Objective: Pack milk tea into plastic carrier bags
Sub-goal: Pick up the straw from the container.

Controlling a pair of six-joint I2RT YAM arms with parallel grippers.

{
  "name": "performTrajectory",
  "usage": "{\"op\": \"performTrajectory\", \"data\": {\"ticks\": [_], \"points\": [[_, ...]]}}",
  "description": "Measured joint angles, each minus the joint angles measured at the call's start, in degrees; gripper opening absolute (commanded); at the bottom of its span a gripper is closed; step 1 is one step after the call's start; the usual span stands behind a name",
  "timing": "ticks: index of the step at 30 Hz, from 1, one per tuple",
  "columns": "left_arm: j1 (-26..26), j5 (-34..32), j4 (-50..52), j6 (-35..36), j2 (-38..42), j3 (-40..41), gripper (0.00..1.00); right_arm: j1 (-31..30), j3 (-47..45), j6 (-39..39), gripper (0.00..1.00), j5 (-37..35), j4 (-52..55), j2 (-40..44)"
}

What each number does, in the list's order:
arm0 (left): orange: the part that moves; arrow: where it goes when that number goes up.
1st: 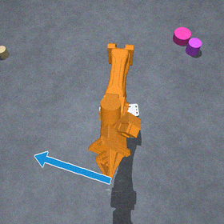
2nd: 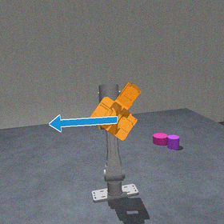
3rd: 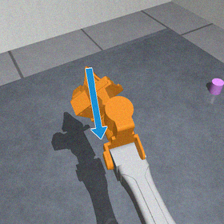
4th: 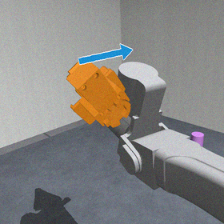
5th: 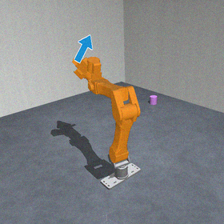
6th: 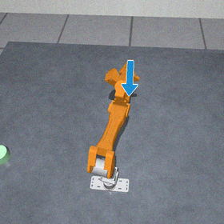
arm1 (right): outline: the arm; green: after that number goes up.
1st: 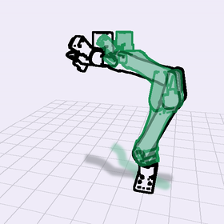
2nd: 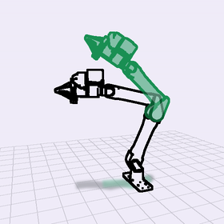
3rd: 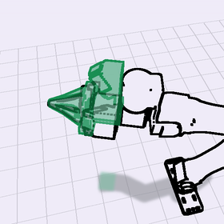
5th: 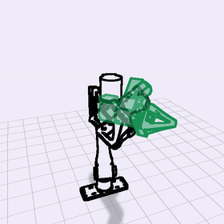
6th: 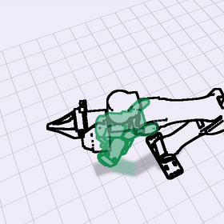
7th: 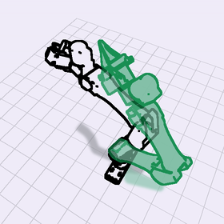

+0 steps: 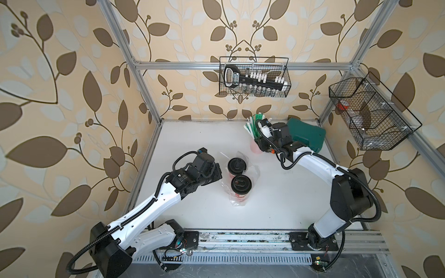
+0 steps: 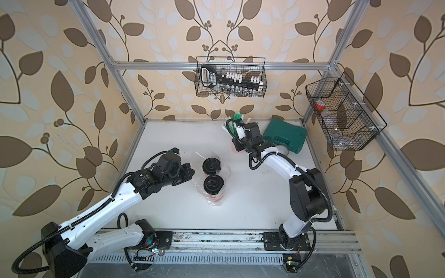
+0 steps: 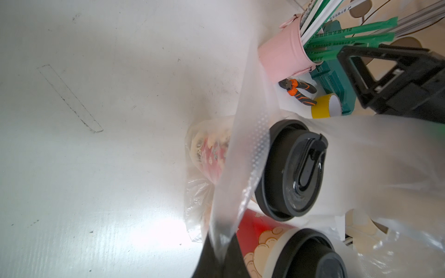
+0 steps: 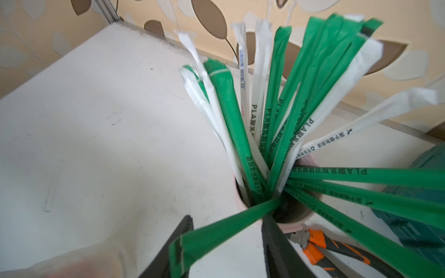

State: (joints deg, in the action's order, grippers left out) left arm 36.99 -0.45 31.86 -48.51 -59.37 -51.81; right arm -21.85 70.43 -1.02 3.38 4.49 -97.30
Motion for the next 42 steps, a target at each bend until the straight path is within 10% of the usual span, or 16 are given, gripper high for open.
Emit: {"op": "performTrajectory", "data": {"ticks": [24, 42], "points": [[-0.7, 0.0, 0.0, 0.0, 0.0, 0.0, 0.00, 0.1, 1.3, -1.2, 0.09, -4.9, -5.3, -3.2], [-0.7, 0.0, -0.2, -1.3, -0.1, 0.0, 0.00, 1.7, 2.5, -1.8, 0.08, -4.2, -0.9, 0.8]]}}
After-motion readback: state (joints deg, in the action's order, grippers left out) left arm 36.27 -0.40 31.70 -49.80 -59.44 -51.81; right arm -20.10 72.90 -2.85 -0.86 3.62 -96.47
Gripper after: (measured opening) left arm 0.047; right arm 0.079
